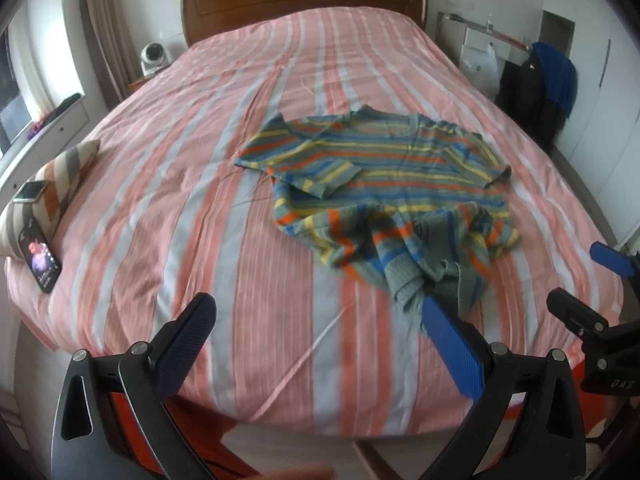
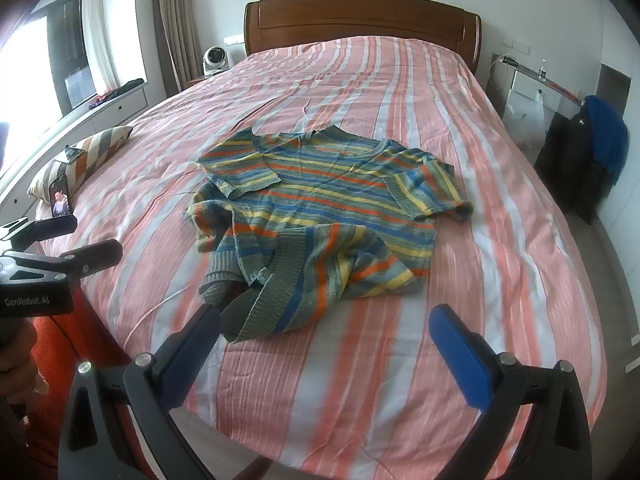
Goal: Fold small clothes
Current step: 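Reach both grippers toward the bunched hem of the striped sweater, then grasp the hem with both grippers and lift, shaking the sweater flat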
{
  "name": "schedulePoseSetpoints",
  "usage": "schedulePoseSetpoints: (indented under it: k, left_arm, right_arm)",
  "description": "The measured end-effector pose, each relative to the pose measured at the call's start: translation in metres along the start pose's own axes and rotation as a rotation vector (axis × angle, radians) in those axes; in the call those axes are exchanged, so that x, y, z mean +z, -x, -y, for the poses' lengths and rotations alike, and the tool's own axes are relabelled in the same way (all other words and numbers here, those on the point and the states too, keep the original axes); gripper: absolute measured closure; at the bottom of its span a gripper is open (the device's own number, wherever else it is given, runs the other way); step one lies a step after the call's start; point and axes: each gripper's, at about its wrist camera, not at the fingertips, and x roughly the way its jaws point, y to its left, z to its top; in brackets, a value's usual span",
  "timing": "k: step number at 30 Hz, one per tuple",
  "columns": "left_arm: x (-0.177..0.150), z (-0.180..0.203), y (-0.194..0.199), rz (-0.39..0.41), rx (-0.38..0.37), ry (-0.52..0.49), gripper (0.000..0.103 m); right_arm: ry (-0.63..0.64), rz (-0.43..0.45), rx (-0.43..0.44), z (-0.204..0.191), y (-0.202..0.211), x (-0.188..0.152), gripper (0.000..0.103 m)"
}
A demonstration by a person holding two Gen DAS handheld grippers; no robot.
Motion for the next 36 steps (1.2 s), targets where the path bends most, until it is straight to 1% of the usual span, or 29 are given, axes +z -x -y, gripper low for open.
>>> schedulePoseSetpoints:
  k: [36]
  left_arm:
    - [-0.0065, 0.0017, -0.0061, -0.024, 0.004, -0.003, 0.0]
  right_arm:
    - [-0.012, -0.021, 0.002, 0.0003, -0.0094, -0.0056, 0.001]
